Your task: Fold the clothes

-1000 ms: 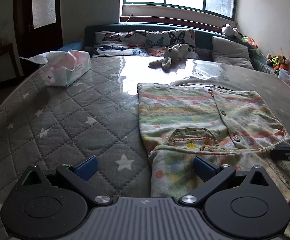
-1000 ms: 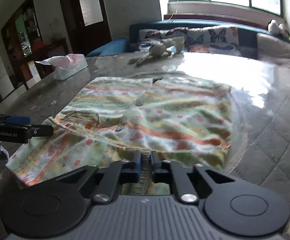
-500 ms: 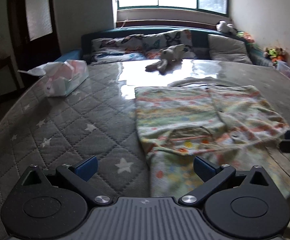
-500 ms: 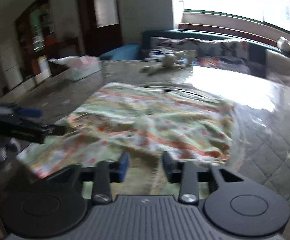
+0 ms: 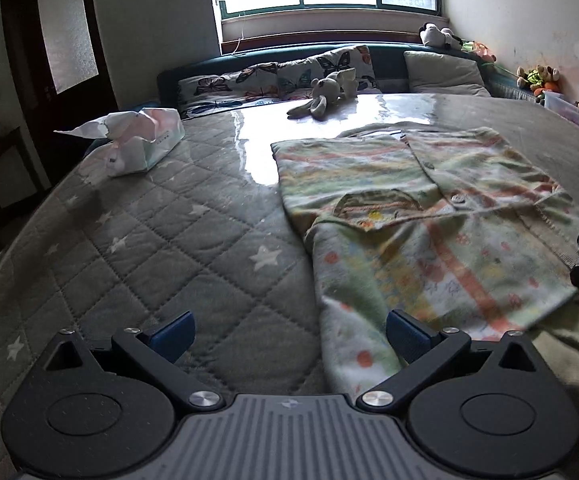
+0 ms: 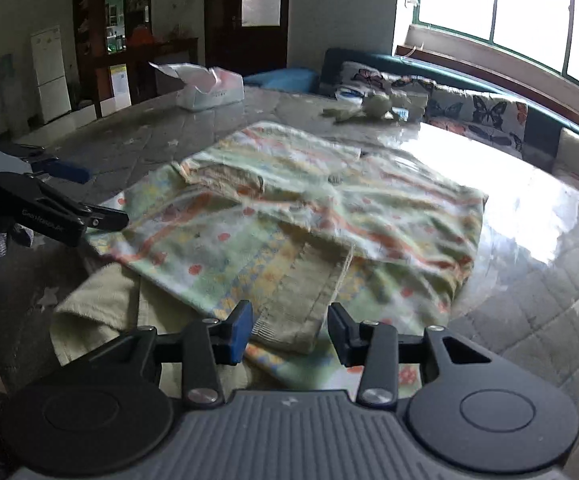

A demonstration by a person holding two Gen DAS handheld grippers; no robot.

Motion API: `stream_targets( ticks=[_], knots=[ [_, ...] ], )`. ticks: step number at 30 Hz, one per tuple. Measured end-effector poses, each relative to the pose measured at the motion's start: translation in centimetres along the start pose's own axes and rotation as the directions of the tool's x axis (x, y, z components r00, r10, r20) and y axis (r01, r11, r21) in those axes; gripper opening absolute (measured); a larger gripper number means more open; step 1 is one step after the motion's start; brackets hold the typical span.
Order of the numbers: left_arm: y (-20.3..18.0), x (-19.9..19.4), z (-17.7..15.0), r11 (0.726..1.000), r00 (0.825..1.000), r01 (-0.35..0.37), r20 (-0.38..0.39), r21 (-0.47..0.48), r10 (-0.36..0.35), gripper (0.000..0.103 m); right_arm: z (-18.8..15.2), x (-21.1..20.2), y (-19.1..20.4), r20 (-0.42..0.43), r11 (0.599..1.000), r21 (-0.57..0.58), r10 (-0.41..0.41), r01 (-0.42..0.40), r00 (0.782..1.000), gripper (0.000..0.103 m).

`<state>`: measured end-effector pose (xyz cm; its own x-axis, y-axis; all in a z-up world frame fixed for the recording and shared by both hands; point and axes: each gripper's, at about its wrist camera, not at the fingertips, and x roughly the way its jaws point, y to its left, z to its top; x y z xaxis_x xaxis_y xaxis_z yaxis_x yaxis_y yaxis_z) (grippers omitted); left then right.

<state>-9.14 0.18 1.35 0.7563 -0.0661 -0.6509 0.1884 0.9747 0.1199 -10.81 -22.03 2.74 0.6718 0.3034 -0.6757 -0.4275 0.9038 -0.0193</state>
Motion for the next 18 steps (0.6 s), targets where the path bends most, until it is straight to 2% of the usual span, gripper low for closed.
stream_targets(
  ticks=[3,6,8,10,13,15,18],
  knots=[
    [-0.3,-0.8,0.0,0.999,1.000,-0.012,0.013,0.038,0.012,0.103,0.0,-0.6,0.0,0.013,1.000,-0.003,-0.005,0.005,1.000,0.041],
    [-1.0,-2.7,-0.3,0.990,0.997,0.031,0.067,0.139,-0.040,0.103,0.1,-1.5,-0.2,0.021,1.000,-0.015,-0.007,0.007,1.000,0.042],
    [-1.6,-4.1,-0.7,0.973,0.990,0.070,0.101,0.220,-0.094,0.103,0.0,-2.0,-0.4,0.021,1.000,-0.024,-0.016,0.016,1.000,0.042],
    [-2.6,-5.6,-1.4,0.941,0.977,0.121,0.127,0.315,-0.169,0.103,-0.1,-2.5,-0.6,0.015,0.999,-0.028,-0.020,0.020,1.000,0.048],
    [-4.6,-7.1,-2.7,0.863,0.946,0.180,0.157,0.472,-0.283,0.103,-0.5,-3.1,-0.8,0.004,0.999,-0.029,-0.022,0.022,1.000,0.051],
    [-5.9,-7.3,-3.5,0.814,0.929,0.196,0.162,0.548,-0.332,0.101,-0.8,-3.3,-0.8,-0.003,0.999,-0.032,-0.028,0.028,1.000,0.051],
    [-7.8,-6.8,-4.2,0.765,0.917,0.208,0.151,0.610,-0.370,0.092,-1.2,-3.8,-0.9,-0.006,0.999,-0.027,-0.036,0.036,0.999,0.052]
  ],
)
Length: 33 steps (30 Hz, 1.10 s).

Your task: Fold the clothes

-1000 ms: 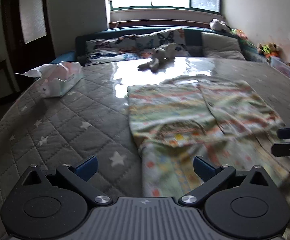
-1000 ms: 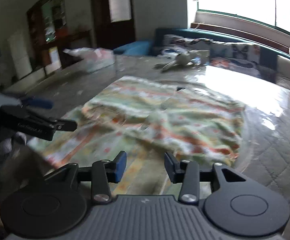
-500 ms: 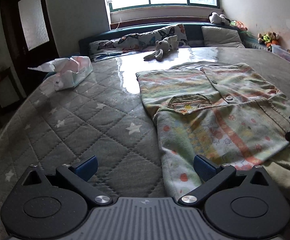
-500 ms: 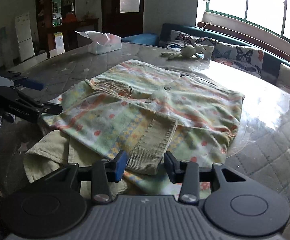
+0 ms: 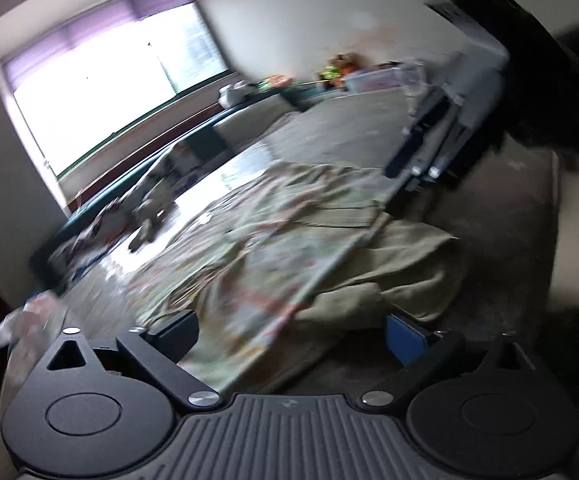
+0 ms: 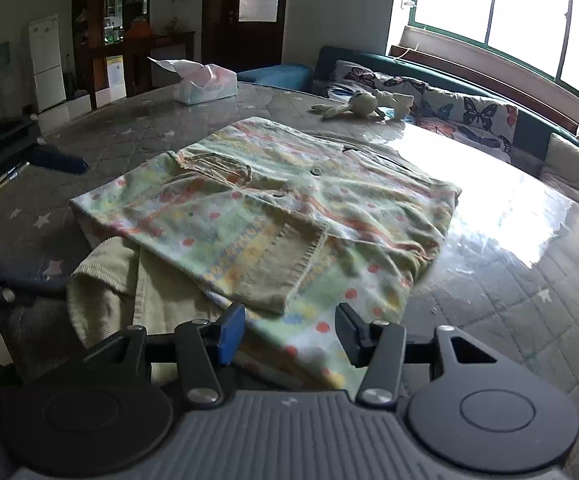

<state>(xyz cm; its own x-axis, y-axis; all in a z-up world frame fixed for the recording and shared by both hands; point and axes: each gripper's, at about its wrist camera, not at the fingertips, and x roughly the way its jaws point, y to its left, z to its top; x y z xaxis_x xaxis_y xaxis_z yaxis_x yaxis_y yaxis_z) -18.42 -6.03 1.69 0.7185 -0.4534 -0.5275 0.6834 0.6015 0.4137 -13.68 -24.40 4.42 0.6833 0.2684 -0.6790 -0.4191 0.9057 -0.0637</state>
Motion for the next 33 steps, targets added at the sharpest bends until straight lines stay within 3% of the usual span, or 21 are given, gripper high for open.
stream_targets(
  ticks=[7,10,11,12,16,20,27,33],
  knots=[
    [-1.5,1.0,0.5,0.994,0.996,0.070,0.055,0.089,-0.075,0.070,-0.8,-1.4,-0.3,0.006,1.000,0.003,-0.009,0.009,1.000,0.056],
    [-1.2,1.2,0.8,0.991,0.991,0.111,0.074,0.072,-0.116,0.040,-1.2,-1.8,-0.3,0.003,1.000,-0.003,-0.007,0.007,1.000,0.056],
    [-1.0,1.3,0.9,0.991,0.989,0.121,0.079,0.053,-0.125,0.023,-1.3,-1.8,-0.3,0.002,1.000,-0.005,-0.006,0.006,1.000,0.056],
    [-0.8,1.4,1.1,0.991,0.988,0.131,0.084,0.031,-0.133,0.018,-1.3,-1.9,-0.3,0.001,1.000,-0.007,-0.007,0.007,1.000,0.056],
    [1.5,1.6,2.1,0.986,0.987,0.132,0.103,-0.100,-0.122,0.012,-1.6,-2.4,-0.3,-0.001,1.000,-0.022,-0.003,0.003,1.000,0.061],
    [4.8,1.6,3.6,0.960,0.983,0.143,0.143,-0.242,-0.111,0.011,-1.6,-2.6,0.2,0.013,0.998,-0.060,0.026,-0.025,1.000,0.062],
    [7.0,3.2,4.8,0.940,0.983,0.152,0.145,-0.306,-0.112,0.009,-0.3,-0.7,2.2,0.082,0.992,-0.123,0.049,-0.039,0.995,0.066],
    [7.3,3.3,4.1,0.932,0.985,0.153,0.131,-0.330,-0.116,0.009,0.7,1.8,3.6,0.078,0.982,-0.165,0.111,-0.097,0.991,0.054]
  ],
)
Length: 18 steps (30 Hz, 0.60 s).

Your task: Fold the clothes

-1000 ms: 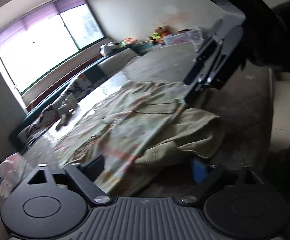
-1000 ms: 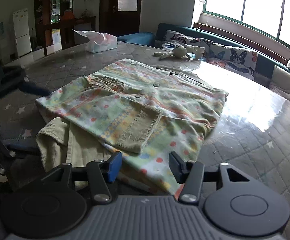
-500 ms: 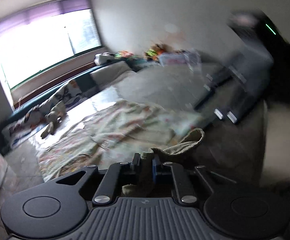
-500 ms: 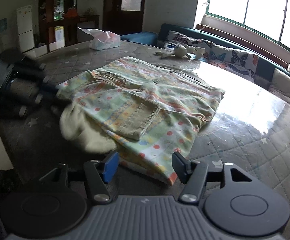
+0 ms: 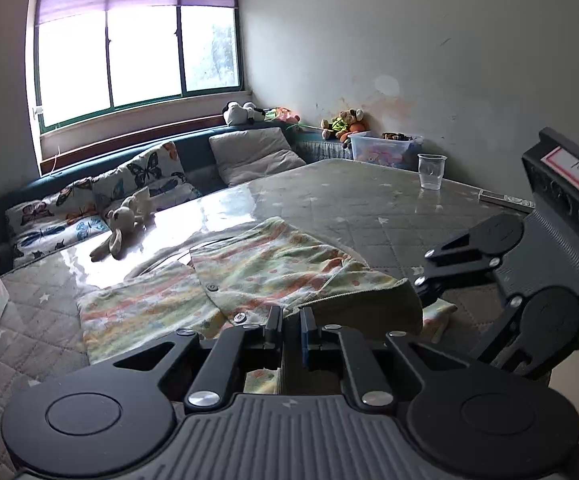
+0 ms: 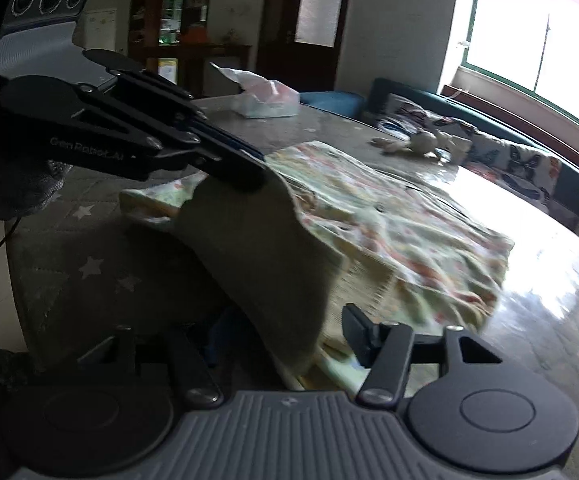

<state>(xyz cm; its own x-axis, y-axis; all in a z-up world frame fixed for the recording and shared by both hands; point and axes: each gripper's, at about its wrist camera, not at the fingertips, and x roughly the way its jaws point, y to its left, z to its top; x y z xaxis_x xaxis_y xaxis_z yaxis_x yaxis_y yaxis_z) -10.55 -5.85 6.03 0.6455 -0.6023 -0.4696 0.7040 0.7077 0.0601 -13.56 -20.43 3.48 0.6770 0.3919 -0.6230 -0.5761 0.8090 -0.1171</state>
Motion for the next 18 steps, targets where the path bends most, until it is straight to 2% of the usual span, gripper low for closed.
stream_targets(
  ticks=[2,4,5,7,8,9,10,12,18],
  knots=[
    [0.3,-0.1,-0.1,1.000,1.000,-0.002,-0.001,-0.009,0.002,0.010,0.4,0.5,0.0,0.001,1.000,0.002,0.018,-0.018,1.000,0.044],
    [0.5,-0.5,-0.3,1.000,1.000,-0.003,-0.004,-0.014,0.003,0.014,0.8,0.8,-0.4,-0.004,0.999,0.022,0.037,-0.037,0.999,0.029],
    [0.6,-0.9,-0.5,1.000,1.000,-0.002,-0.003,-0.010,0.002,0.014,1.1,0.9,-0.6,-0.006,0.998,0.039,0.047,-0.046,0.999,0.026],
    [0.6,-1.6,-0.9,1.000,1.000,-0.008,-0.004,0.004,0.008,0.026,1.7,1.0,-1.3,-0.009,0.994,0.084,0.065,-0.064,0.998,0.020],
    [0.5,-2.0,-1.3,1.000,1.000,-0.020,-0.008,0.013,0.020,0.041,2.0,0.9,-1.5,-0.009,0.993,0.100,0.069,-0.068,0.998,0.019],
    [0.4,-2.4,-1.7,0.999,0.999,-0.032,-0.012,0.023,0.033,0.049,2.2,0.9,-1.7,-0.007,0.992,0.110,0.070,-0.069,0.998,0.018],
    [0.3,-2.7,-2.1,0.999,0.999,-0.041,-0.017,0.032,0.041,0.051,2.4,0.7,-1.9,-0.002,0.990,0.118,0.073,-0.072,0.997,0.017],
    [0.0,-3.1,-3.1,0.997,0.997,-0.058,-0.038,0.056,0.060,0.061,2.9,0.5,-2.3,0.008,0.989,0.129,0.075,-0.076,0.997,0.017],
    [-1.4,-2.8,-5.4,0.958,0.980,-0.174,-0.055,0.229,0.191,0.061,3.8,0.2,-2.8,0.031,0.987,0.148,0.057,-0.061,0.998,0.013]
  ],
)
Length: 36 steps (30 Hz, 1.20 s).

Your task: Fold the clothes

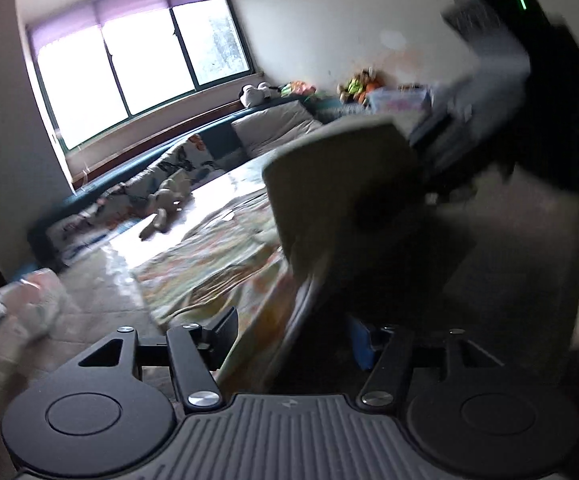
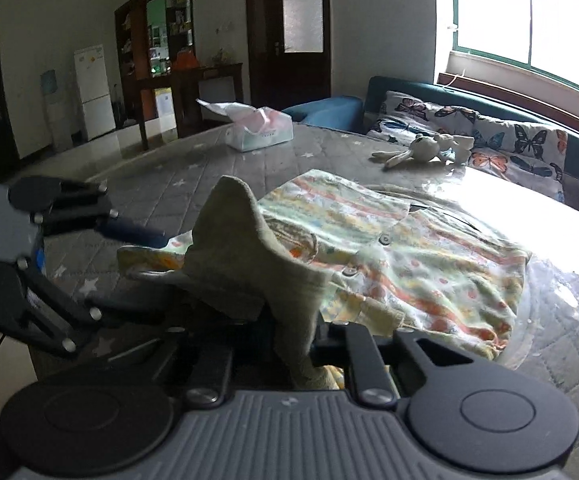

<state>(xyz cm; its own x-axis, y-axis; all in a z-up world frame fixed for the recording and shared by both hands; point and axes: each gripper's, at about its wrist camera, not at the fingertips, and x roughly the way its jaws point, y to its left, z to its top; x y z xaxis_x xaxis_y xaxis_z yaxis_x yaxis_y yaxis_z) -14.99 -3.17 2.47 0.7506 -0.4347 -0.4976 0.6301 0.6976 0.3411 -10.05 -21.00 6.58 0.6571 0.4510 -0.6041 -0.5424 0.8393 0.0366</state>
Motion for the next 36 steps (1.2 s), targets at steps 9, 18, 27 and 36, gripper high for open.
stream_targets(
  ticks=[9,18,27,36],
  knots=[
    [1.1,-0.4,-0.8,0.998,0.998,-0.065,0.007,0.027,0.065,0.008,-0.3,-1.0,0.7,0.042,1.000,-0.003,-0.017,0.017,0.999,0.006],
    [0.8,-5.8,0.6,0.999,0.996,-0.033,0.084,0.039,0.030,0.006,0.2,-5.6,1.8,0.120,0.999,-0.023,0.040,-0.037,0.992,0.006],
    [0.3,-11.3,1.9,0.999,0.997,0.040,0.064,-0.023,-0.039,0.007,0.7,-10.5,4.0,0.118,0.990,-0.060,0.133,-0.127,0.984,0.005],
    [4.8,-6.1,3.7,0.989,0.999,0.024,0.027,-0.146,-0.021,0.007,4.7,-6.3,0.5,0.080,0.992,-0.029,0.126,-0.124,0.989,0.005]
  ],
)
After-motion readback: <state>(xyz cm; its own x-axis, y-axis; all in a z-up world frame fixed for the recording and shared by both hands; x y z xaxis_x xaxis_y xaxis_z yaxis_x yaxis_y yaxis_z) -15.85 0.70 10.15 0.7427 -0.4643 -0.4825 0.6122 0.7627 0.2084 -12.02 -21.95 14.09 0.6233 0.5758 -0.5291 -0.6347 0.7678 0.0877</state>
